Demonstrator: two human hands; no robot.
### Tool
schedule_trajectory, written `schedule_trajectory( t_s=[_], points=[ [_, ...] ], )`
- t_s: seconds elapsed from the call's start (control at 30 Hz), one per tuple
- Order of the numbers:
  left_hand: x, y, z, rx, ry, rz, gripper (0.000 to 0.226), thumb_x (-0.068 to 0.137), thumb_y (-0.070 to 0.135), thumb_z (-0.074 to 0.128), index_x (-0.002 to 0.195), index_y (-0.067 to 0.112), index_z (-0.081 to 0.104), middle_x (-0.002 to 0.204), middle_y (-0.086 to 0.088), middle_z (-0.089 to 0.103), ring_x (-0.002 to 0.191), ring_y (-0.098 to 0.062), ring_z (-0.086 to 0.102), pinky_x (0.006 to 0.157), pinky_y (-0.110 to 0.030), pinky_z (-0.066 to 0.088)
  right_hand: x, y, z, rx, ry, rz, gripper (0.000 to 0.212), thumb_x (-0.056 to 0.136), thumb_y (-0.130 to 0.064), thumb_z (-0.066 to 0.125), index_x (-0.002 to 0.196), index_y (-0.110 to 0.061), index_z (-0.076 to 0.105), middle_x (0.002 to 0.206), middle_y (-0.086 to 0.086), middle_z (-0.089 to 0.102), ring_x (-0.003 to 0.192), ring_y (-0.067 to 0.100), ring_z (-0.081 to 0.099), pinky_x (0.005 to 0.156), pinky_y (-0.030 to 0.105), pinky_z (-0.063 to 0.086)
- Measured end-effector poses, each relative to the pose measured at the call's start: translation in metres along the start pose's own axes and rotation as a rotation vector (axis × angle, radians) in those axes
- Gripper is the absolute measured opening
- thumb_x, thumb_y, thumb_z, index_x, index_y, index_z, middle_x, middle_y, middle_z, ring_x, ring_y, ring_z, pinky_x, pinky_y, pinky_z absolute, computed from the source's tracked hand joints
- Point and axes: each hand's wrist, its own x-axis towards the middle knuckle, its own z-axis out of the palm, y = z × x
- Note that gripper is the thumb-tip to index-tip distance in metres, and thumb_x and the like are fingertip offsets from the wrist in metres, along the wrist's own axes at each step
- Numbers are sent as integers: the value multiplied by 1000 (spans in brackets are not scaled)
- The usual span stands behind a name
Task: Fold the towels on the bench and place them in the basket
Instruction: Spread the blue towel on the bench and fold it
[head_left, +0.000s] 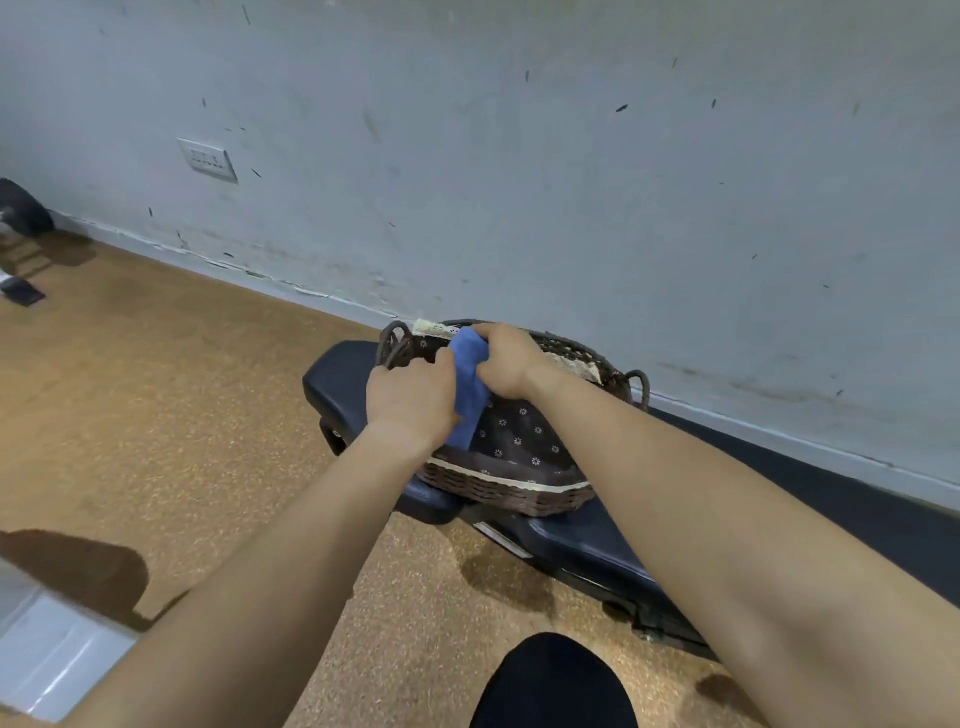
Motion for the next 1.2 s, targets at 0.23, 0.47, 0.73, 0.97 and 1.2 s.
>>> schedule_trajectory(
  t_s=[0.23, 0.47, 0.73, 0.97, 1.2],
  points=[
    [7, -2, 8, 190, -25, 105, 22, 94, 15, 53, 110, 21, 65, 107, -3, 62, 99, -25, 64, 71, -34, 36, 15, 12, 24, -138, 11, 4, 17, 82, 2, 55, 84, -14, 52, 78, 2, 53, 83, 29, 51, 52, 28, 31],
    [8, -13, 12, 113, -129, 265, 26, 92, 11, 52, 106, 24, 71, 110, 0, 65, 99, -25, 63, 70, -35, 38, 12, 12, 40, -436, 252, -72, 32, 89, -9, 60, 118, -16, 48, 116, 10, 52, 99, 34, 58, 64, 38, 41],
    [19, -22, -1, 25, -366, 306, 34, 92, 10, 48, 110, 22, 74, 109, -8, 68, 94, -29, 63, 78, -41, 55, -6, 14, 19, -461, -95, -218, 50, 80, -57, 68, 124, -34, 63, 124, 1, 53, 112, 25, 54, 82, 36, 45],
    [18, -24, -2, 63, -401, 301, 29, 93, 12, 51, 109, 20, 74, 106, -8, 70, 92, -28, 65, 81, -40, 56, -5, 12, 24, -534, -178, -183, 85, 64, -77, 71, 136, -36, 53, 129, -1, 48, 118, 25, 51, 90, 44, 50],
    [25, -14, -4, 44, -486, 263, 24, 93, 14, 53, 106, 12, 73, 98, -9, 67, 83, -26, 56, 74, -37, 49, -5, 7, 20, -552, -280, -148, 74, 74, -71, 70, 139, -40, 51, 132, -2, 54, 116, 25, 55, 91, 43, 51]
  ],
)
